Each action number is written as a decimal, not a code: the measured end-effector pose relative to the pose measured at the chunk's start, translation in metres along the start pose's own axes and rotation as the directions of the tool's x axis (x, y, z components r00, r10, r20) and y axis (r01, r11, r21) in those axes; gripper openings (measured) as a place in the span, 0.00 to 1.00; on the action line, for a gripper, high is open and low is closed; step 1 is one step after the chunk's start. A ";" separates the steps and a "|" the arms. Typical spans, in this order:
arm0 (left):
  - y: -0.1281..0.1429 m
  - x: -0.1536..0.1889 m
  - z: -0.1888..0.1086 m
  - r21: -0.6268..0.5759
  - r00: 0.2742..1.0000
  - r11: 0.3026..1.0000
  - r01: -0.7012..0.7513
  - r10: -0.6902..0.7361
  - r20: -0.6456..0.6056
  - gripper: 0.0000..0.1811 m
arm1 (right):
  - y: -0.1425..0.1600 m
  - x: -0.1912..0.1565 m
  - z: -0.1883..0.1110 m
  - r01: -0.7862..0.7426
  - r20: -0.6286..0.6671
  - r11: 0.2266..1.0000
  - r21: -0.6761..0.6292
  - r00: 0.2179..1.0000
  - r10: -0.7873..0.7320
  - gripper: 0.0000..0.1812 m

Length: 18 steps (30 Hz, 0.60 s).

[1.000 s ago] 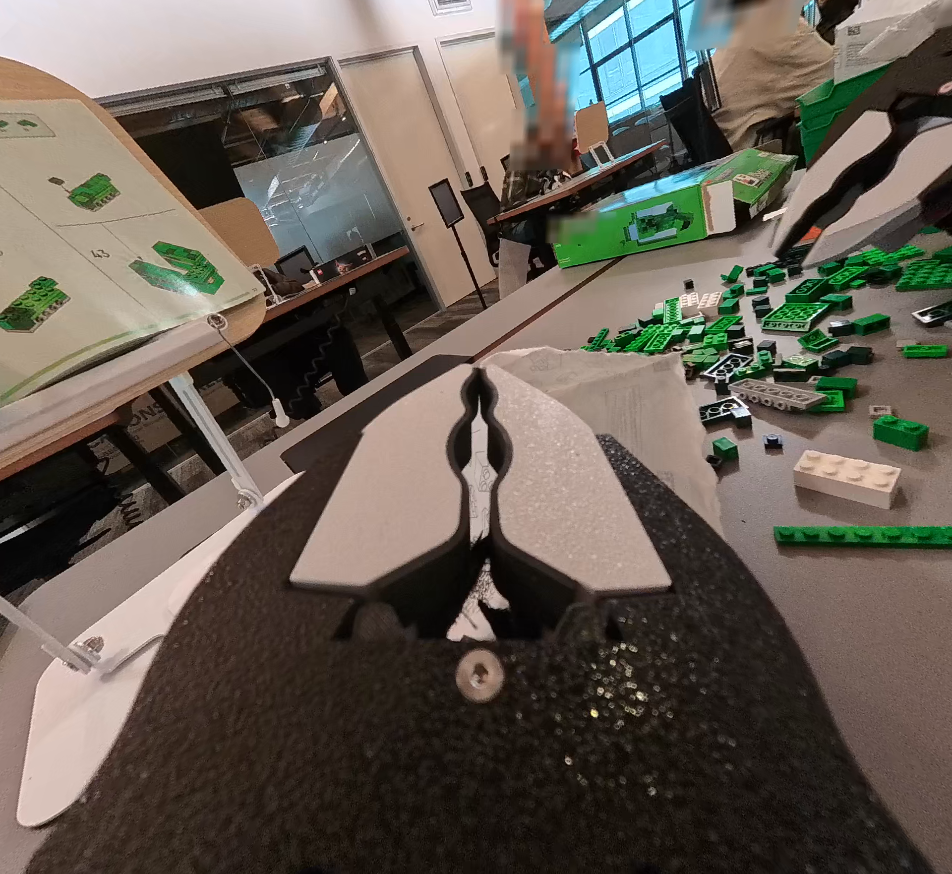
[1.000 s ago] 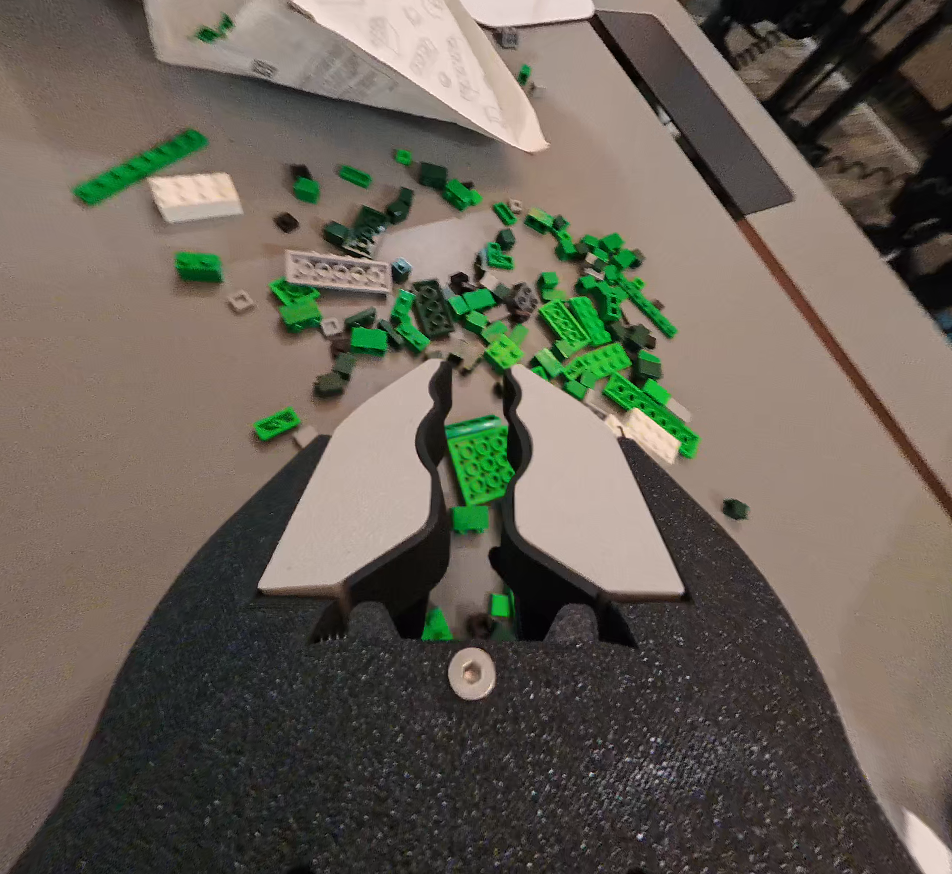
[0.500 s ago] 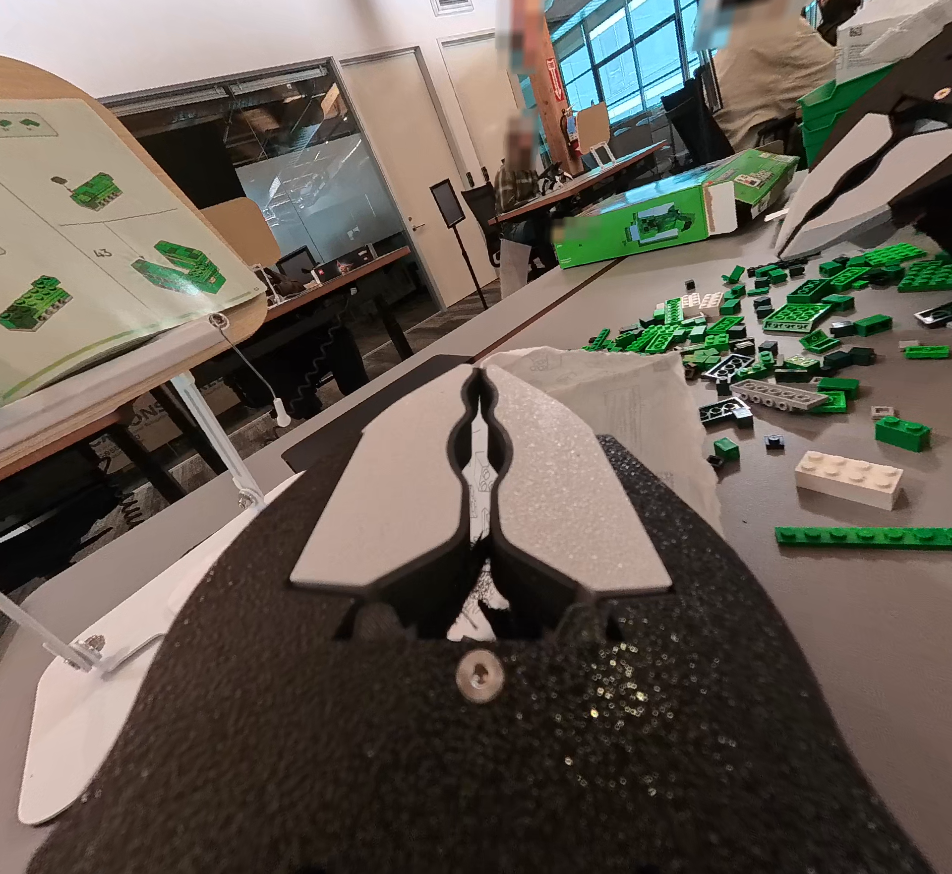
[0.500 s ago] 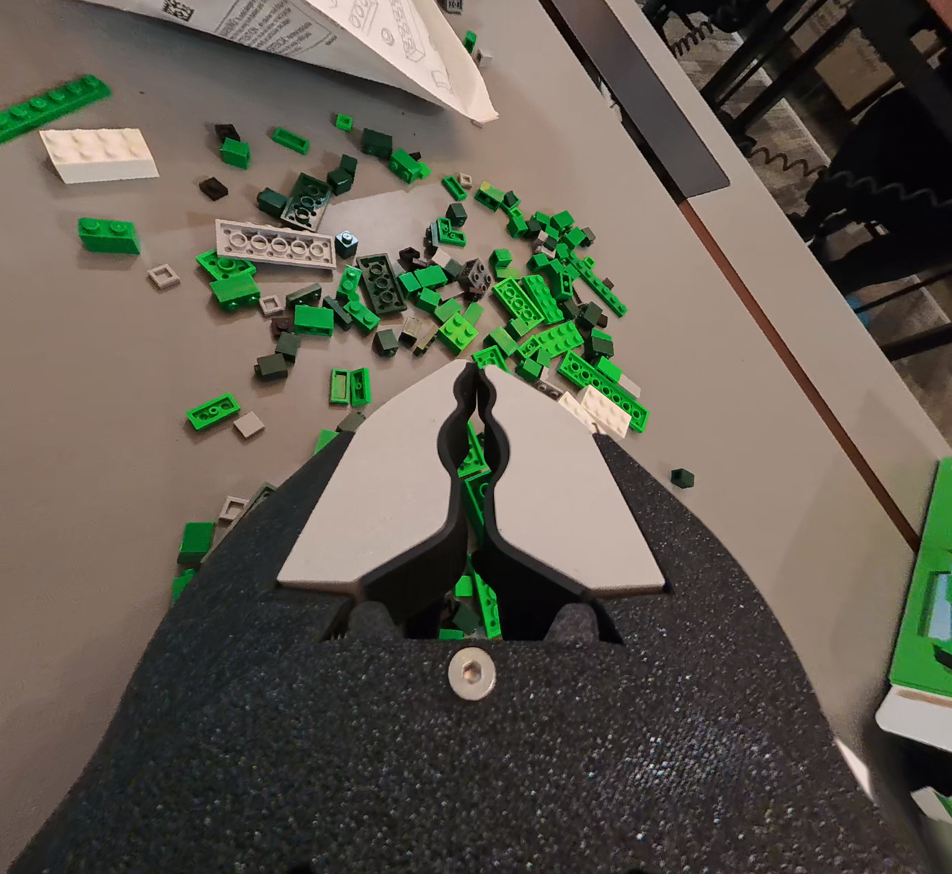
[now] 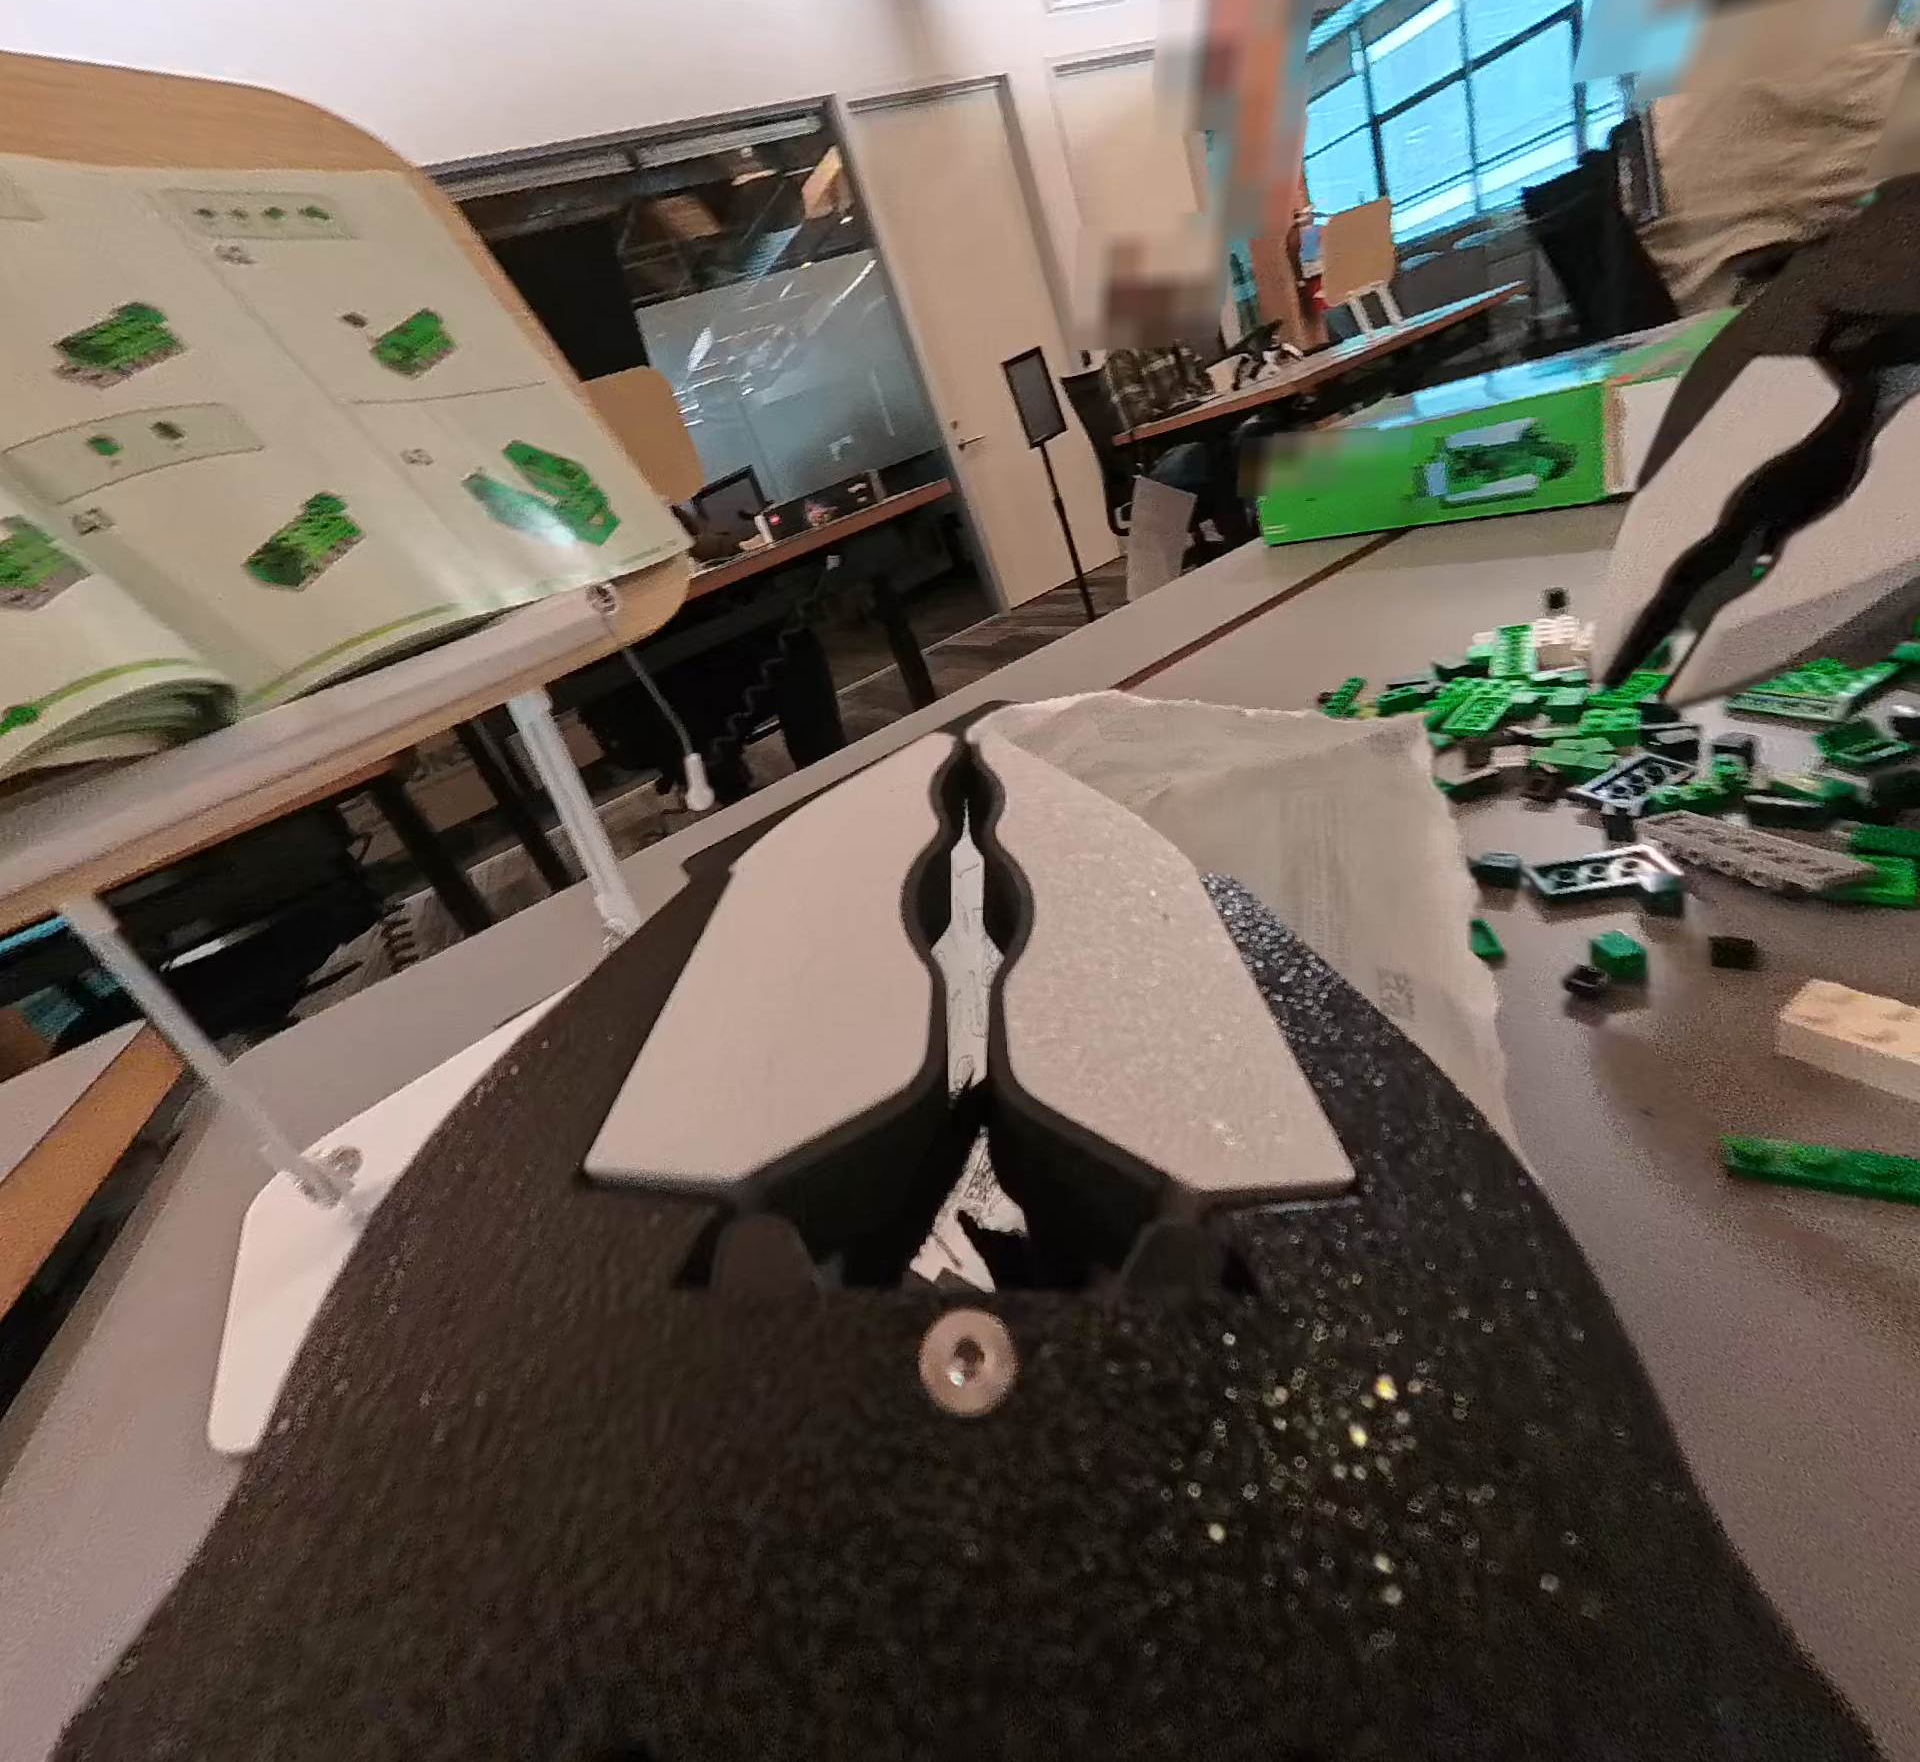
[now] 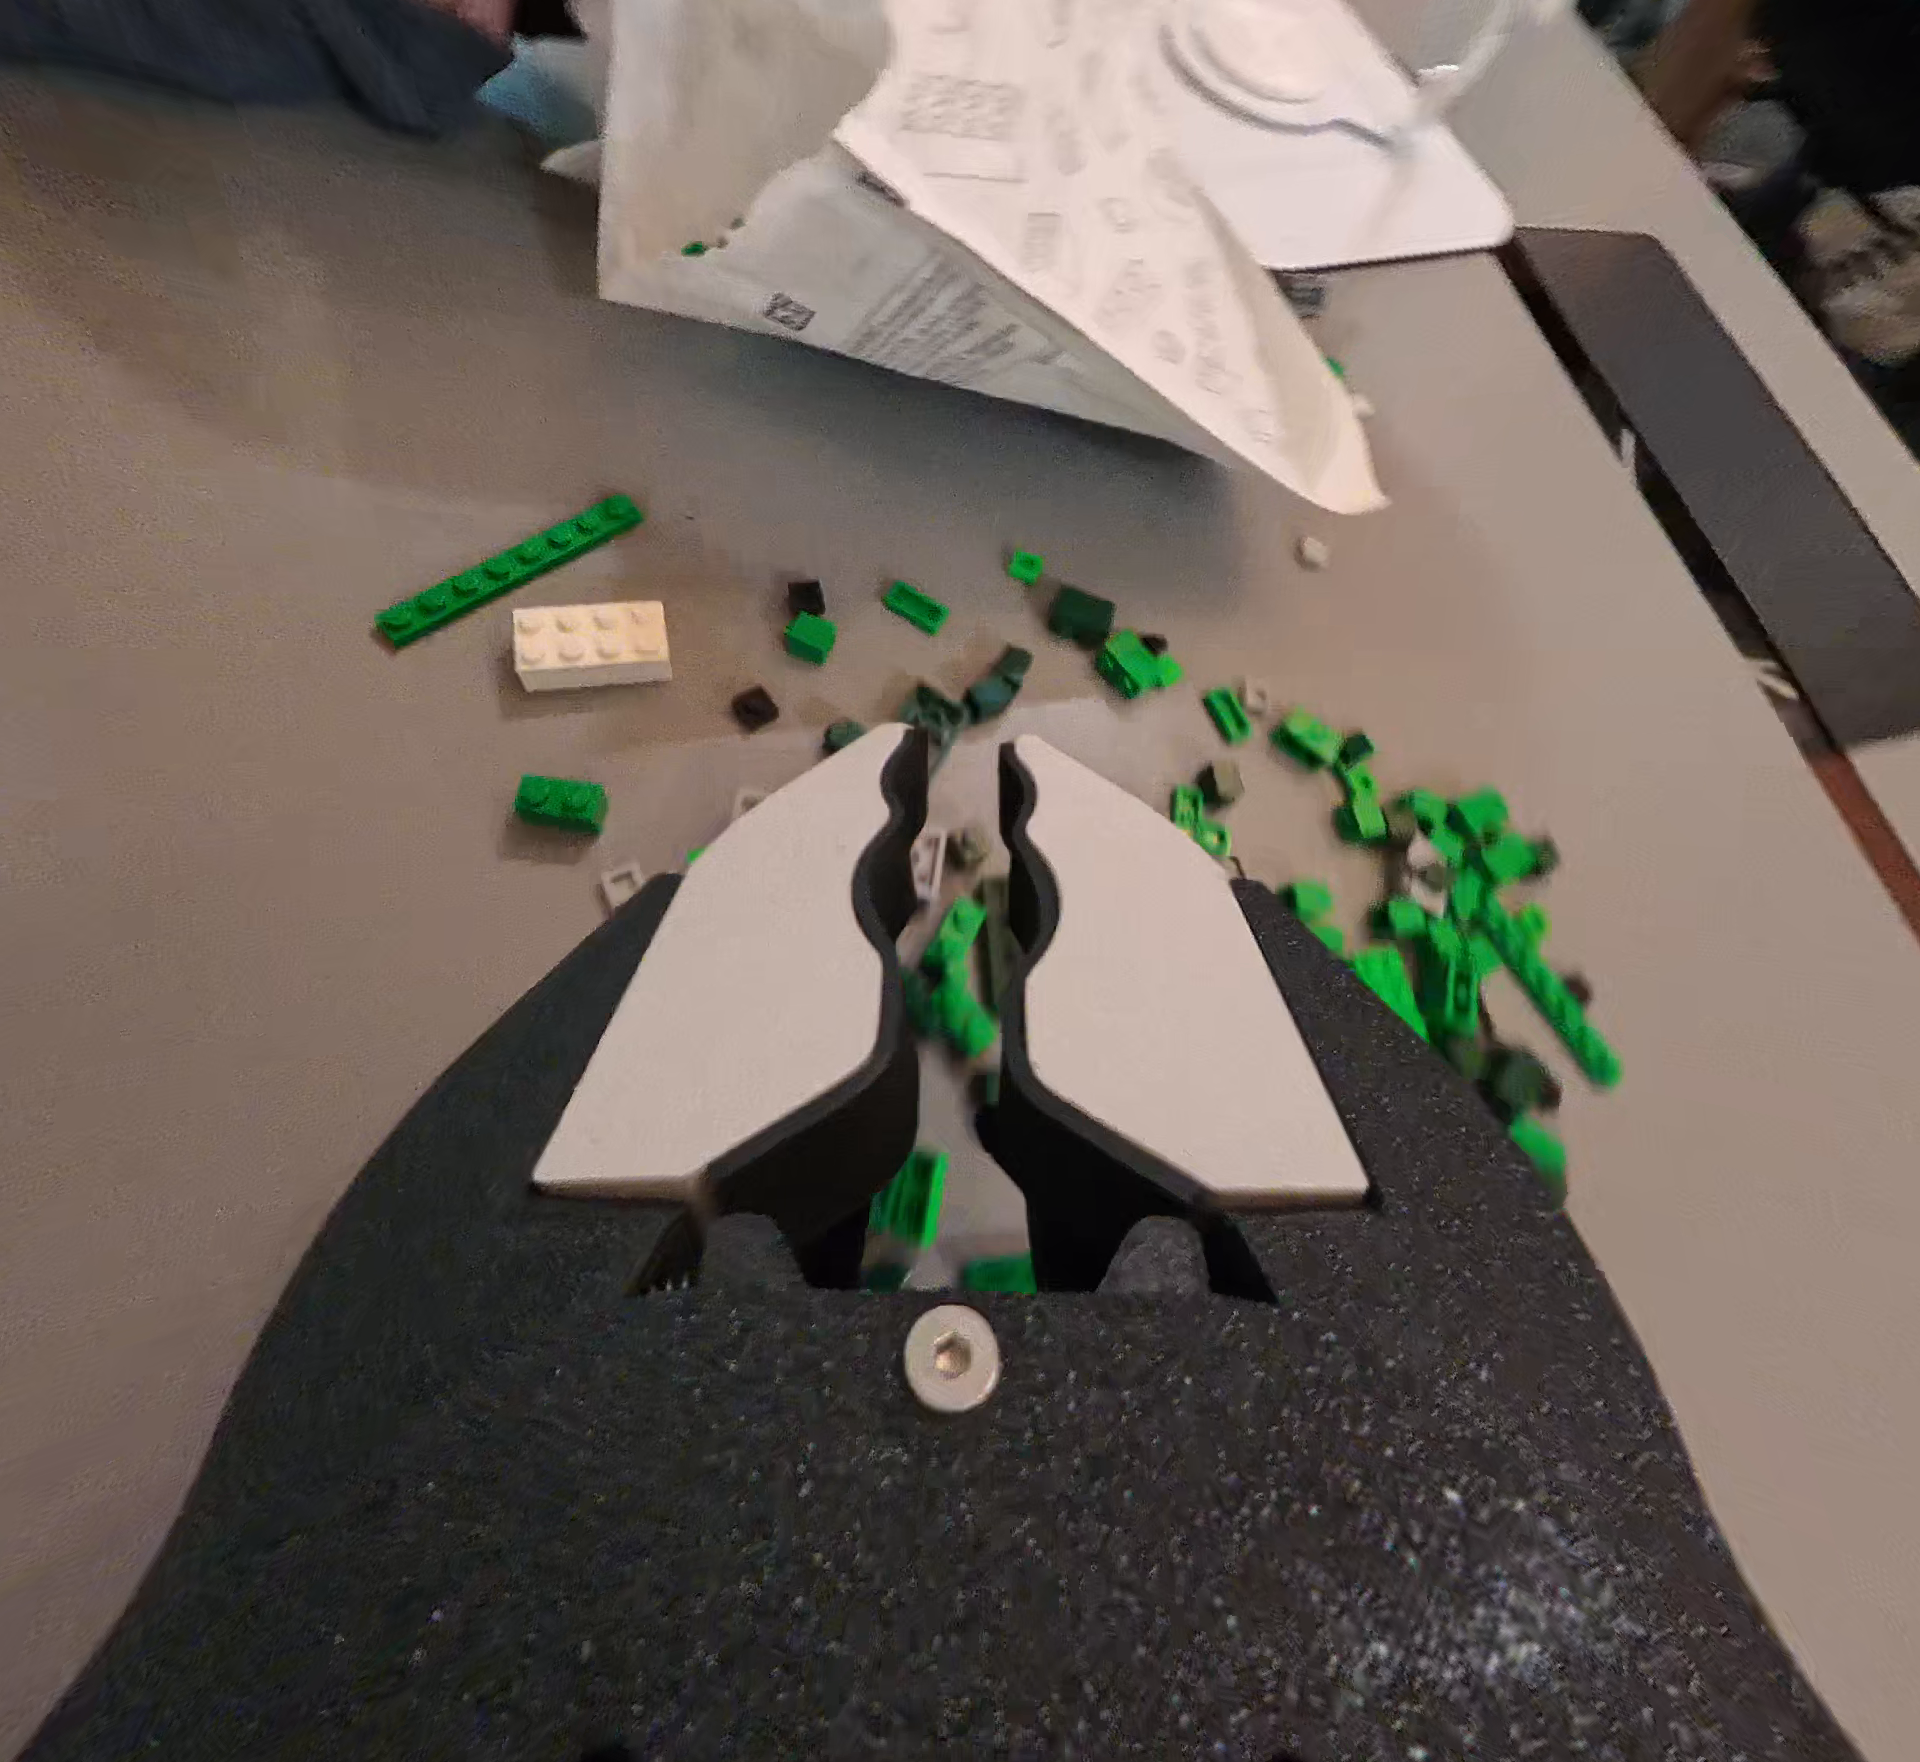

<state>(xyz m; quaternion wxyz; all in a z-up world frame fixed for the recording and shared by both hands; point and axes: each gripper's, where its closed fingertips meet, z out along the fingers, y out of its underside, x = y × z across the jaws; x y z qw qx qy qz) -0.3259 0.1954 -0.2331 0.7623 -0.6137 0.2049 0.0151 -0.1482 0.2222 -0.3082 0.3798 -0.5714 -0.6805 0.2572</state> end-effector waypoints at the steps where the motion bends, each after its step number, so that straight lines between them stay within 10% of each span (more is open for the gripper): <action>1: 0.001 -0.005 -0.001 -0.007 1.000 1.000 0.006 -0.006 0.028 0.00 | -0.006 0.003 0.011 0.030 0.031 0.999 -0.027 0.999 -0.029 0.07; 18: 0.012 -0.074 -0.021 -0.080 0.955 0.974 0.213 -0.190 0.228 0.00 | -0.001 0.017 0.089 0.167 0.320 0.935 -0.313 0.946 -0.062 0.12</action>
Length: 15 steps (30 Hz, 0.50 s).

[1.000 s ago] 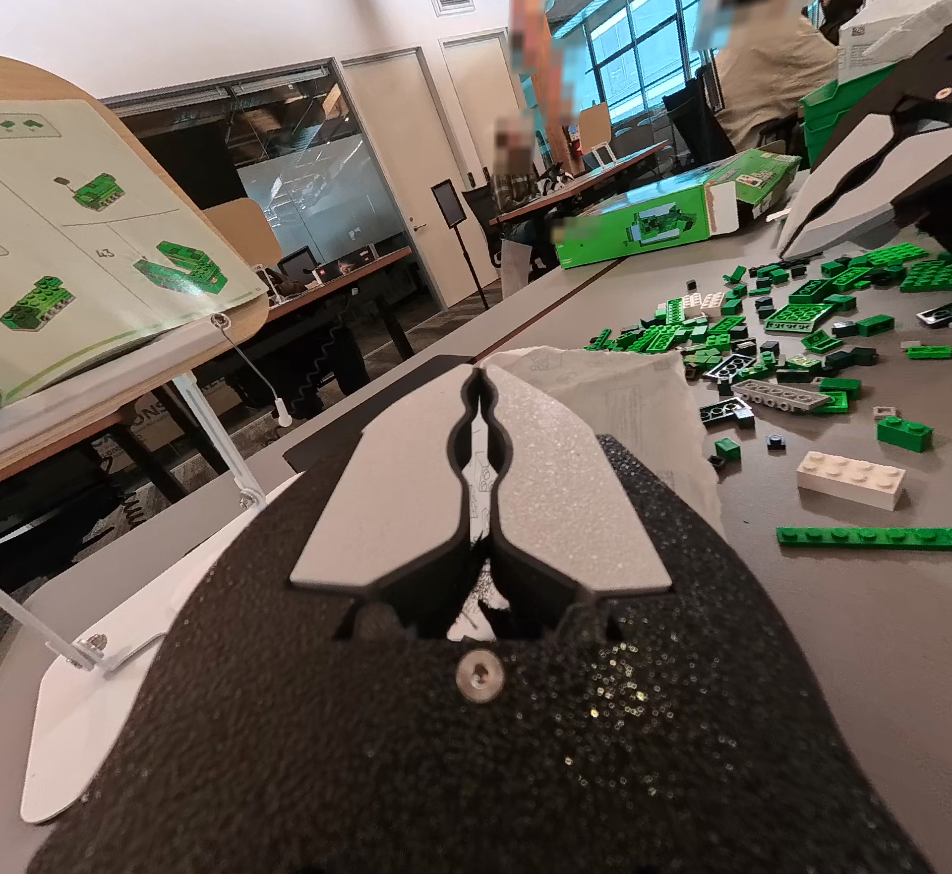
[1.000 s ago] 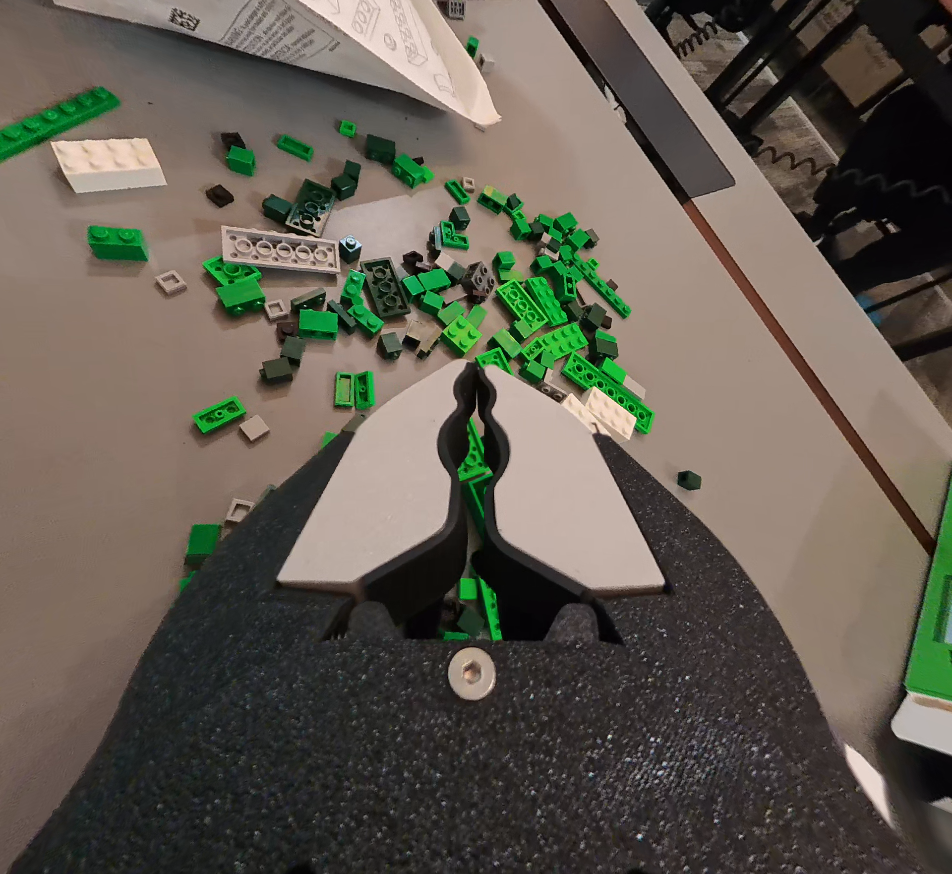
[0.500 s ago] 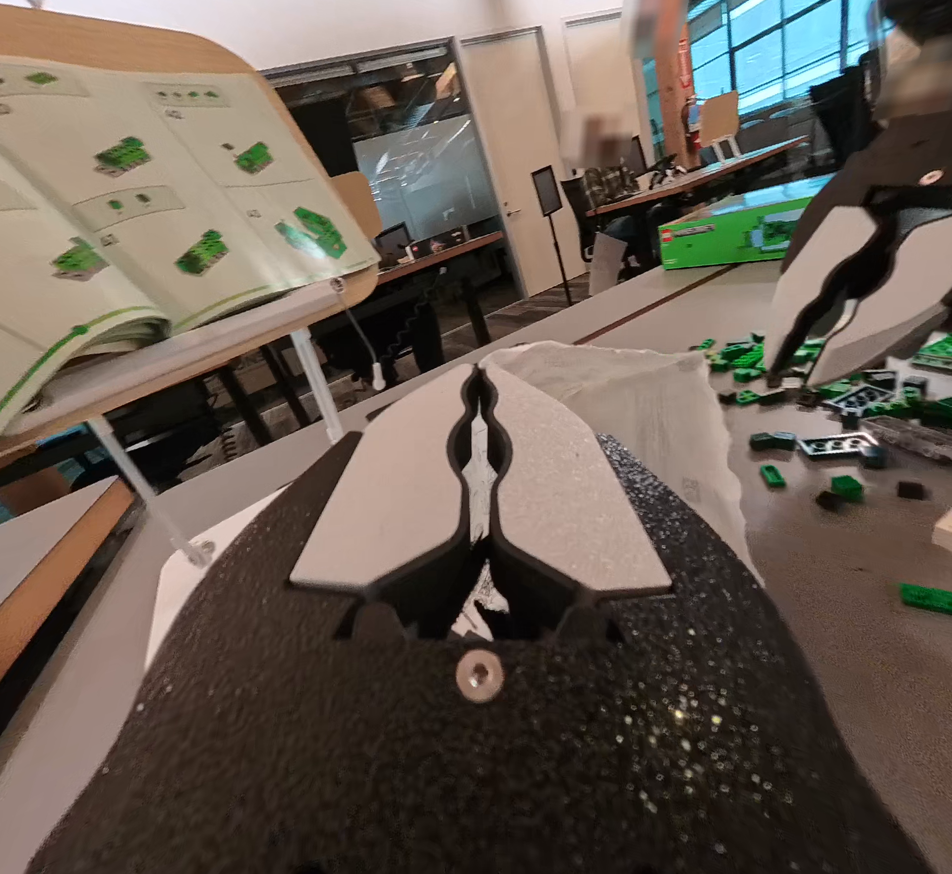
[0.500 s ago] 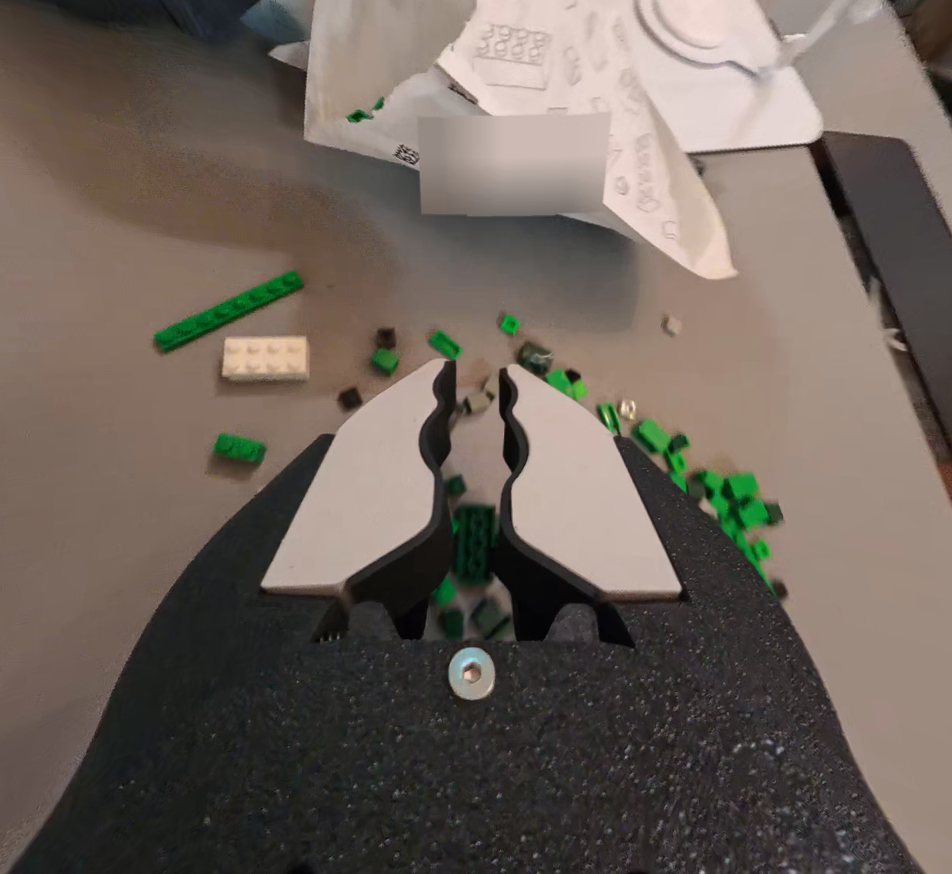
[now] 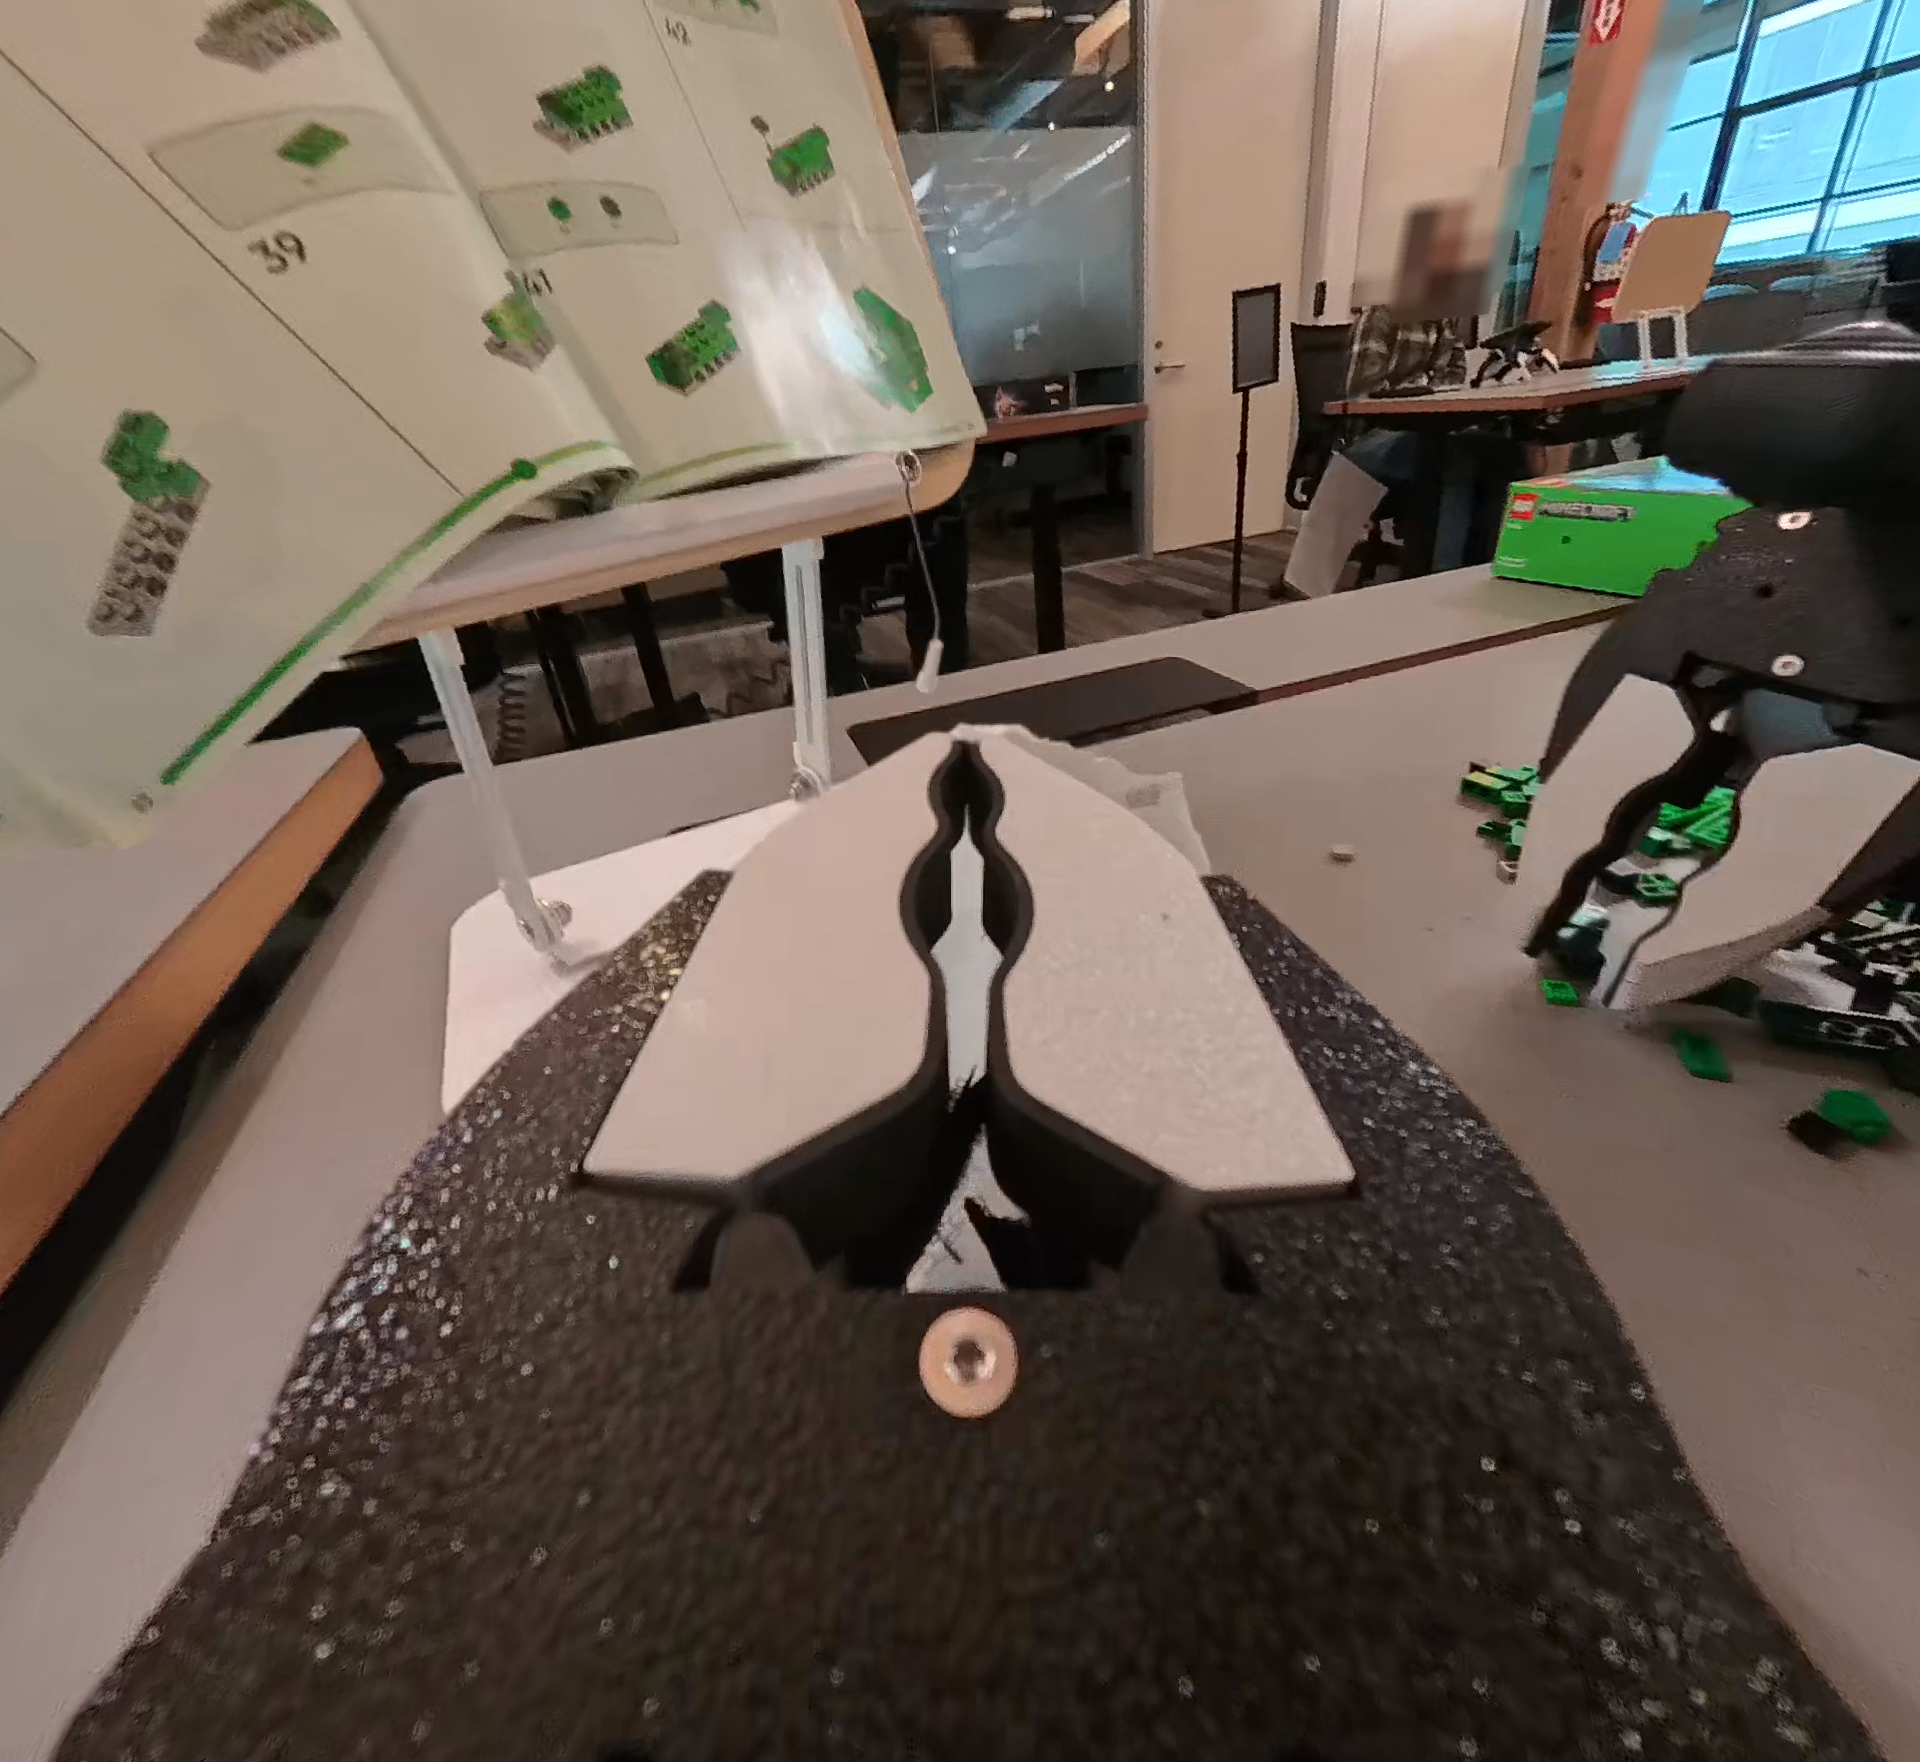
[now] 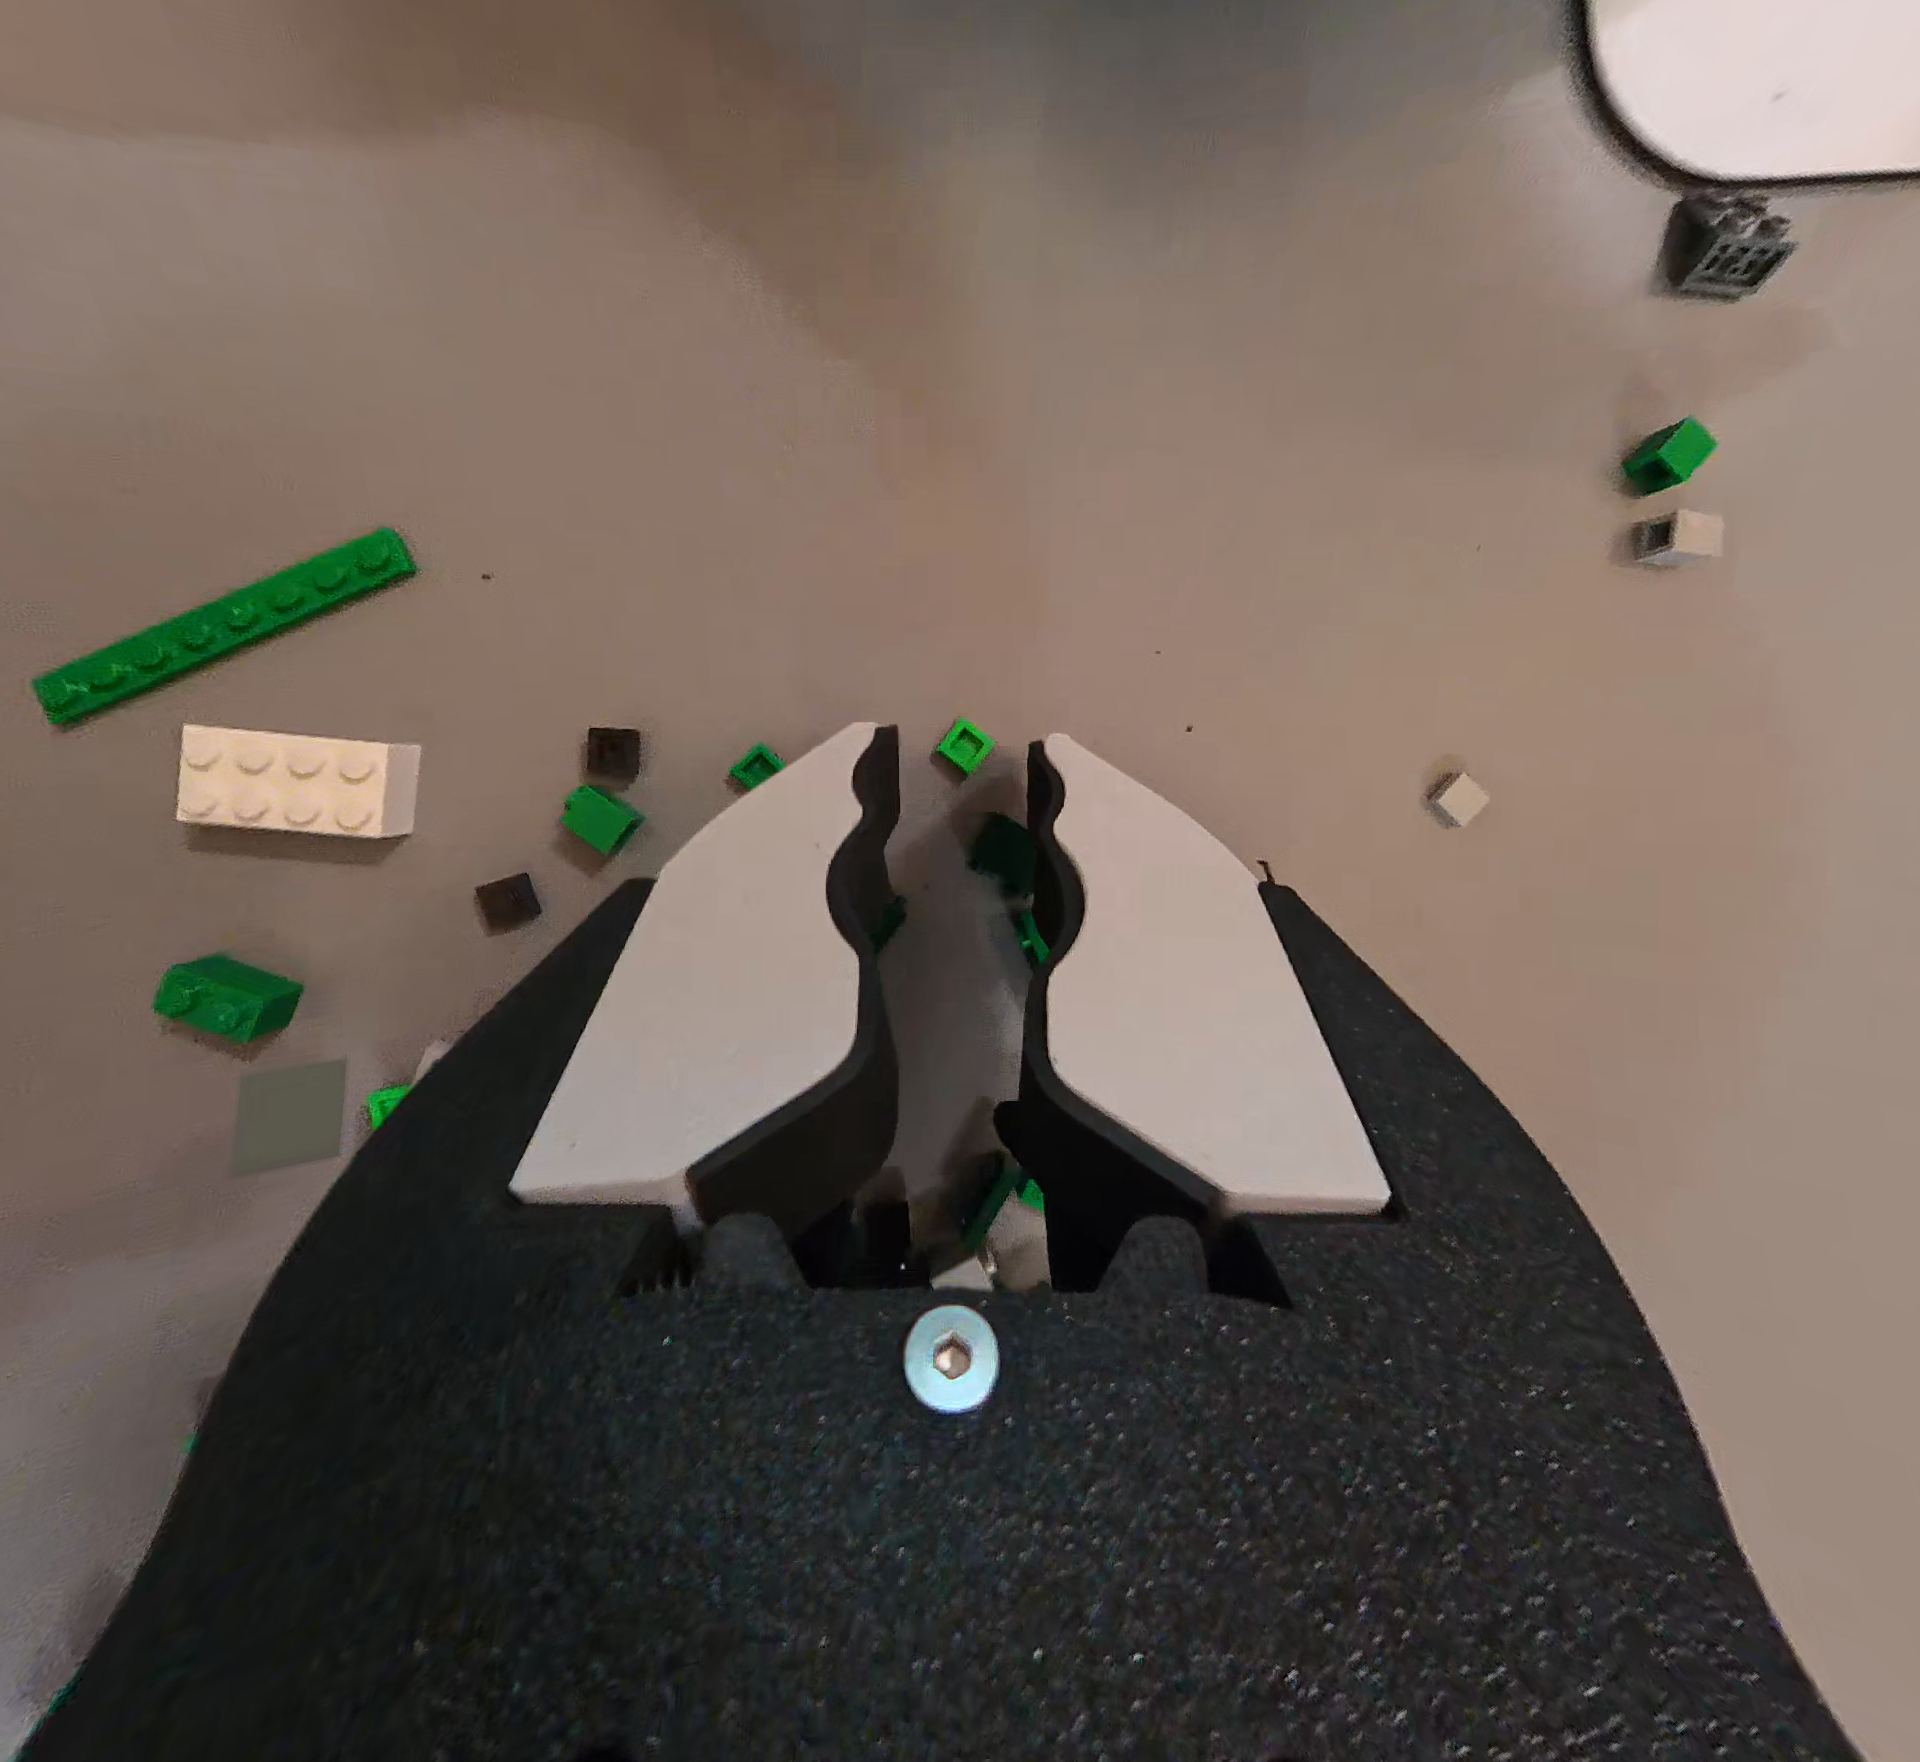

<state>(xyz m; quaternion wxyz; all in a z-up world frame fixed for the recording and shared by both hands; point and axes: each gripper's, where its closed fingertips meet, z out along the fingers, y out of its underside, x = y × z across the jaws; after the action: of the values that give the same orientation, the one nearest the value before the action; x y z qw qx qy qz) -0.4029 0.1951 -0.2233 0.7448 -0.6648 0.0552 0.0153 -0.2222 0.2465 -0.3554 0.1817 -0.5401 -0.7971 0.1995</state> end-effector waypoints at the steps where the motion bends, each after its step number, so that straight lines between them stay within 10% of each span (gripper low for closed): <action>1: 0.002 0.001 0.001 -0.013 1.000 1.000 0.006 -0.006 -0.008 0.00 | 0.002 0.000 0.001 0.007 -0.001 1.000 -0.015 1.000 -0.007 0.13; 15: -0.003 0.028 0.001 0.007 0.991 1.000 -0.001 0.001 -0.132 0.00 | 0.004 0.001 0.003 0.038 -0.040 0.999 -0.023 0.998 -0.039 0.04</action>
<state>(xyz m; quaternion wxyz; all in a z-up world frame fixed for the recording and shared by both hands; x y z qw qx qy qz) -0.3749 0.1948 -0.2228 0.7417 -0.6619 0.1049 -0.0287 -0.2210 0.2483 -0.3602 0.1957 -0.5306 -0.8058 0.1759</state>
